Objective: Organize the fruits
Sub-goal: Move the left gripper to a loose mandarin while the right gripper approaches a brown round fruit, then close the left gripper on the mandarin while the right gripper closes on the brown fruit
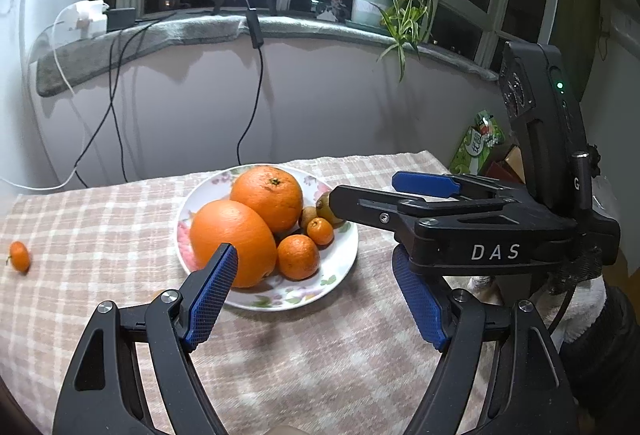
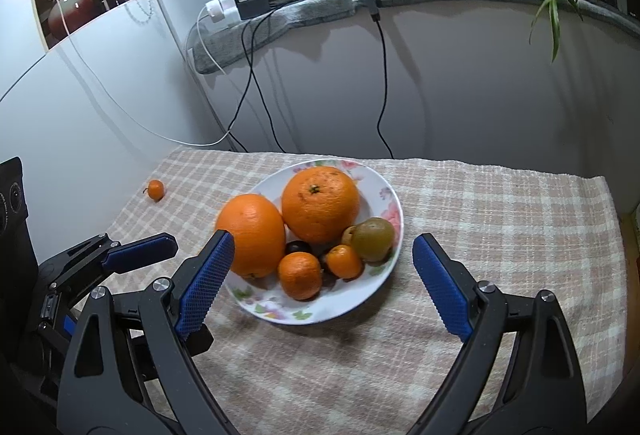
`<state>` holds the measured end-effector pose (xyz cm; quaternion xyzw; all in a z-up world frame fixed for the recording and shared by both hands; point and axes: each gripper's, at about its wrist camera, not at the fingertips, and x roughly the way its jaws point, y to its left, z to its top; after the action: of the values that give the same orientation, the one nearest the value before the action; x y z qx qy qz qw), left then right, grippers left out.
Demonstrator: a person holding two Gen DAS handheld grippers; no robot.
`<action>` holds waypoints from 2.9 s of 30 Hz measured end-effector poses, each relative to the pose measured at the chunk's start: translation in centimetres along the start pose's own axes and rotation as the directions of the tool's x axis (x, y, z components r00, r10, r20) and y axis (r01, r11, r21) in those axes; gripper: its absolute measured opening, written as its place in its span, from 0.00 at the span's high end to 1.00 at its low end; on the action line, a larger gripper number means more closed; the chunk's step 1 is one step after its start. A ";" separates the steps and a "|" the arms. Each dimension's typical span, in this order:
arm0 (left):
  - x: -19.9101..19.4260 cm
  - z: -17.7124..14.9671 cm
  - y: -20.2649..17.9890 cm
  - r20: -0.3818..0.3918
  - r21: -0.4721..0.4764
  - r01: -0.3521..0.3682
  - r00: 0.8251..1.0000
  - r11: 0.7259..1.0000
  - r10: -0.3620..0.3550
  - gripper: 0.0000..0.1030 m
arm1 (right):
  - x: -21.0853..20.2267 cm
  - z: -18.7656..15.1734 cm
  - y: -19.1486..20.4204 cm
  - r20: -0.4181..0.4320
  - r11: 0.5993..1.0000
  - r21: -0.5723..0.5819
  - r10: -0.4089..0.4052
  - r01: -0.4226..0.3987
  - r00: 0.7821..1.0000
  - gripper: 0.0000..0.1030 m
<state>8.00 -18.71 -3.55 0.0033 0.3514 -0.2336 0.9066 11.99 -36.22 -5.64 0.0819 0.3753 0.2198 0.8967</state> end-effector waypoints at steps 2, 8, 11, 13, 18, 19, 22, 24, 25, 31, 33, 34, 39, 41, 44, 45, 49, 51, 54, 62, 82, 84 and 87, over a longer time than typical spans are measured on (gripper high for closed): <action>-0.5 -0.1 0.3 0.007 -0.003 -0.005 1.000 1.000 0.005 0.23 | -0.2 0.0 0.5 -0.001 1.000 -0.005 0.004 -0.004 1.000 0.09; -2.0 -0.4 1.3 0.025 -0.017 -0.021 0.999 1.000 0.021 0.23 | -0.7 -0.1 2.2 0.008 1.000 -0.021 0.014 -0.013 1.000 0.06; -2.7 -0.5 1.9 0.033 -0.024 -0.027 0.999 0.999 0.028 0.23 | -0.8 -0.2 2.9 0.009 0.999 -0.030 0.016 -0.016 1.000 0.06; -3.2 -0.7 2.3 0.038 -0.026 -0.035 0.999 0.999 0.035 0.23 | -0.8 -0.2 3.3 0.009 0.999 -0.032 0.019 -0.019 1.000 0.06; -4.2 -1.5 4.0 0.041 -0.042 -0.063 0.997 0.997 0.064 0.23 | -0.7 -0.4 4.3 0.012 0.999 -0.032 0.037 -0.037 0.999 0.06; -4.4 -1.7 4.5 0.040 -0.050 -0.071 0.997 0.996 0.073 0.23 | -0.7 -0.4 4.5 0.011 0.999 -0.033 0.043 -0.042 0.999 0.06; -4.9 -2.2 6.2 0.036 -0.075 -0.099 0.994 0.992 0.102 0.23 | -0.5 -0.8 5.4 0.011 0.997 -0.040 0.059 -0.059 0.998 0.06; -5.4 -2.6 7.5 0.036 -0.090 -0.116 0.992 0.989 0.120 0.23 | -0.3 -1.1 6.2 0.014 0.996 -0.048 0.076 -0.075 0.997 0.06; -5.7 -3.0 8.2 0.035 -0.099 -0.130 0.990 0.987 0.134 0.23 | -0.3 -1.2 6.6 0.014 0.995 -0.051 0.084 -0.083 0.996 0.06; -6.6 -4.6 12.6 0.015 -0.161 -0.193 0.980 0.968 0.198 0.23 | 0.6 -2.6 9.3 -0.008 0.986 -0.094 0.137 -0.137 0.991 0.06; -6.8 -5.0 13.7 0.009 -0.180 -0.208 0.977 0.962 0.213 0.23 | 1.2 -3.2 10.3 -0.022 0.983 -0.110 0.145 -0.147 0.989 0.06; -6.9 -5.2 14.3 0.006 -0.189 -0.214 0.976 0.958 0.219 0.23 | 1.5 -3.4 10.7 -0.028 0.981 -0.118 0.150 -0.152 0.988 0.06; -7.2 -6.0 16.5 -0.009 -0.219 -0.243 0.969 0.945 0.247 0.23 | 3.4 -4.6 12.6 -0.077 0.975 -0.137 0.165 -0.174 0.983 0.06; -7.3 -6.3 17.2 -0.012 -0.230 -0.249 0.967 0.941 0.253 0.23 | 4.1 -5.0 13.0 -0.095 0.975 -0.134 0.166 -0.178 0.981 0.06; -7.3 -6.5 18.5 -0.017 -0.246 -0.258 0.965 0.934 0.262 0.23 | 5.2 -5.4 13.5 -0.116 0.976 -0.128 0.164 -0.178 0.980 0.07; -7.3 -6.6 18.9 -0.018 -0.251 -0.261 0.964 0.932 0.265 0.23 | 5.5 -5.6 13.6 -0.122 0.976 -0.129 0.158 -0.174 0.980 0.09; -7.1 -6.6 20.5 -0.025 -0.267 -0.269 0.962 0.925 0.272 0.23 | 7.0 -5.9 13.7 -0.142 0.982 -0.121 0.125 -0.142 0.982 0.14; -6.9 -6.6 21.3 -0.029 -0.272 -0.272 0.961 0.923 0.274 0.28 | 7.5 -5.9 13.6 -0.147 0.986 -0.110 0.106 -0.123 0.983 0.20; -6.4 -6.6 22.8 -0.040 -0.288 -0.277 0.960 0.917 0.277 0.31 | 8.7 -5.8 13.4 -0.165 0.990 -0.097 0.084 -0.101 0.983 0.29; -4.9 -6.8 26.8 -0.073 -0.346 -0.275 0.961 0.897 0.267 0.39 | 11.4 -5.7 13.9 -0.204 0.993 -0.101 0.040 -0.061 0.978 0.42; -0.7 -5.0 32.9 -0.125 -0.377 -0.296 0.955 0.878 0.268 0.44 | 13.5 -4.4 16.0 -0.188 0.970 -0.227 -0.126 0.082 0.974 0.58; -0.4 -4.9 33.2 -0.132 -0.378 -0.294 0.956 0.878 0.263 0.44 | 13.6 -4.5 16.1 -0.190 0.967 -0.238 -0.139 0.092 0.972 0.61; 0.1 -4.7 33.5 -0.138 -0.377 -0.296 0.955 0.878 0.263 0.45 | 13.8 -4.5 16.3 -0.191 0.962 -0.252 -0.153 0.102 0.970 0.65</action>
<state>19.32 11.89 -12.50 -0.1184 0.4241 -0.0247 0.8975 12.00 -15.52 -12.52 -0.0753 0.4423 0.2126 0.8681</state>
